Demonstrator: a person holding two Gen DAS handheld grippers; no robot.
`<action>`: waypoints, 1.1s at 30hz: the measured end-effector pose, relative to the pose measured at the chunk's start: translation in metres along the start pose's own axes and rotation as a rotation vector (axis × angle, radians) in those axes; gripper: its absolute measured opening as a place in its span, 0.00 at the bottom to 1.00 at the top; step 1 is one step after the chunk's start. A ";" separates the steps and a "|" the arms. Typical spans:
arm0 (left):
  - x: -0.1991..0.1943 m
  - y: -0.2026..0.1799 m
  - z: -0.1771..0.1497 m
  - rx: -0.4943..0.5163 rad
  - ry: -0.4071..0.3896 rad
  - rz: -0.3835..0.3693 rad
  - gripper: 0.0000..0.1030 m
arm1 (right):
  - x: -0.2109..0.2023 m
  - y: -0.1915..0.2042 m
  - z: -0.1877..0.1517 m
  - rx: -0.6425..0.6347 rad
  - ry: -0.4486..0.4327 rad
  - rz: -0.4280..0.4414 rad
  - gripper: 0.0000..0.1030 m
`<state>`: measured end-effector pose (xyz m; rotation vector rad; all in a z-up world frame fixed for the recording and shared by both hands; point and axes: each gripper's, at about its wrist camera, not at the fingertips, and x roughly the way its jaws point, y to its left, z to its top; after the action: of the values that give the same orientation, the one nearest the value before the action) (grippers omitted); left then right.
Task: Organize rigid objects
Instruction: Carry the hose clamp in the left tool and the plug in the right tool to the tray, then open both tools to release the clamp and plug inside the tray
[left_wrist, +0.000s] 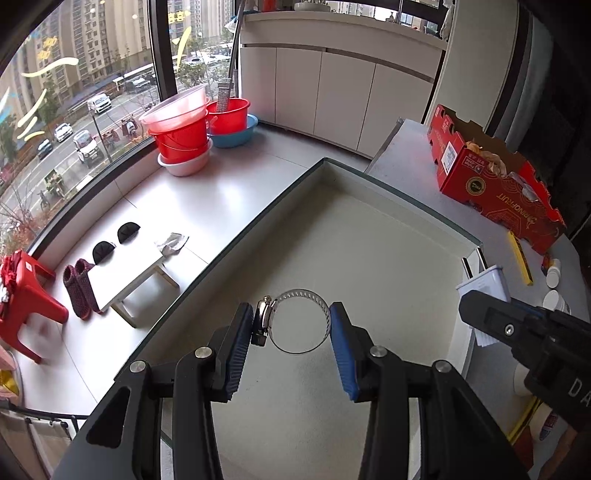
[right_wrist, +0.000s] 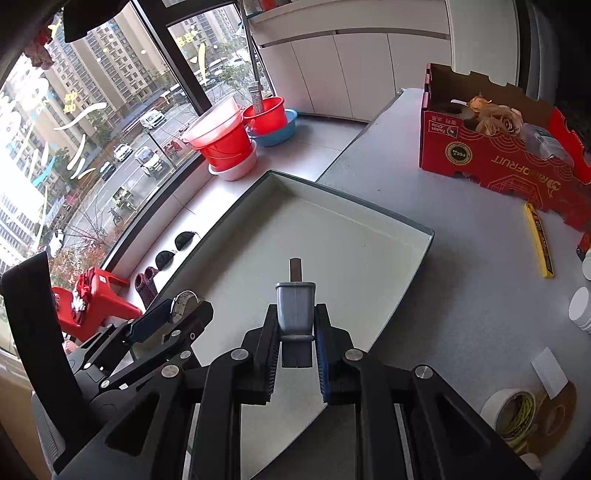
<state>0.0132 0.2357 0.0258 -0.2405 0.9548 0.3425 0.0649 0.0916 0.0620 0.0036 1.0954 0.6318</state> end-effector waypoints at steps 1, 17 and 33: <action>0.001 -0.001 0.000 0.001 0.003 -0.002 0.44 | 0.002 0.000 0.000 -0.003 0.003 -0.002 0.18; 0.014 -0.006 -0.006 0.017 0.047 -0.011 0.44 | 0.014 0.006 -0.005 0.001 0.034 -0.013 0.18; 0.024 -0.012 -0.012 0.030 0.073 -0.015 0.44 | 0.025 0.004 -0.008 0.008 0.062 -0.039 0.18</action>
<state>0.0213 0.2250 0.0001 -0.2336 1.0288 0.3068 0.0639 0.1043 0.0386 -0.0304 1.1552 0.5952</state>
